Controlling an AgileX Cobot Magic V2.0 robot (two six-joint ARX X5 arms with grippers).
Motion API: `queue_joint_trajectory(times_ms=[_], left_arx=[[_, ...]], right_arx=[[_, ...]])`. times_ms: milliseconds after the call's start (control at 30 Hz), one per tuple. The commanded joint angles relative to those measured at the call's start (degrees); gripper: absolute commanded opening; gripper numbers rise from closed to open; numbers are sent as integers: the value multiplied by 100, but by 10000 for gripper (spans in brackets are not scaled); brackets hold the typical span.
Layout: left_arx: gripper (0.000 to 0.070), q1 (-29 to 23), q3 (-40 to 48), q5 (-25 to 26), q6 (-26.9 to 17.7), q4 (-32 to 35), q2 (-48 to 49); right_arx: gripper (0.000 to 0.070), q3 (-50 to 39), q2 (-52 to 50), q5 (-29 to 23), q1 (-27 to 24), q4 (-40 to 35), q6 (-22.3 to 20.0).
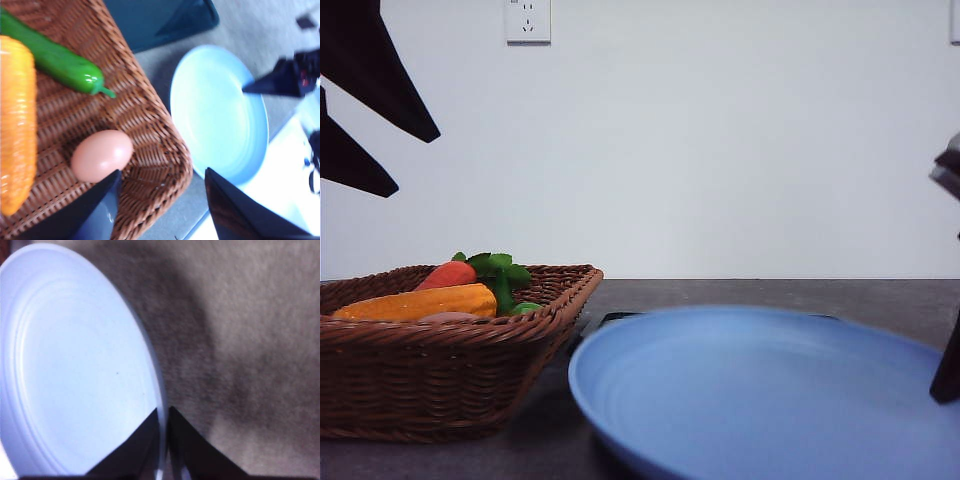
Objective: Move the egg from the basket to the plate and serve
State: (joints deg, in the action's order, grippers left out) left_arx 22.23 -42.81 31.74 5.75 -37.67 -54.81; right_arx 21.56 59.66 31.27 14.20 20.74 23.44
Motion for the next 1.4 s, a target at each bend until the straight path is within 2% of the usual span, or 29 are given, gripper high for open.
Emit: queue_joint_trajectory(times_ms=[0,100,167,300,400,633,900,1367], left_arx=[[395,90,-101,-69,-222,37,-50],[456,239,-180,-543,-266,-55,-53],[468,368,-215,-915,-442,-51,-58],[468,664,-312,-1593,-965,-137,-146],[467,882,-459,-1833,-1343,-323,-362],[465,1400,-1027,-2784,-2172,-707,-1304],[464,1642,-1607,-2885,-2720,-1056,-2517],[462,1654,-1685,-2880,-2915,-792,-3398]], right_arx=[[0,48,-134,28,15,47,26],[0,75,-512,26,-40,323,26],[0,89,-775,26,-85,517,26],[0,105,-1303,24,-171,907,46],[0,105,-1698,24,-251,1148,92],[0,113,-2557,28,-345,1161,506],[0,353,-3157,28,-350,1209,742],[0,802,-3253,26,-350,1229,737]])
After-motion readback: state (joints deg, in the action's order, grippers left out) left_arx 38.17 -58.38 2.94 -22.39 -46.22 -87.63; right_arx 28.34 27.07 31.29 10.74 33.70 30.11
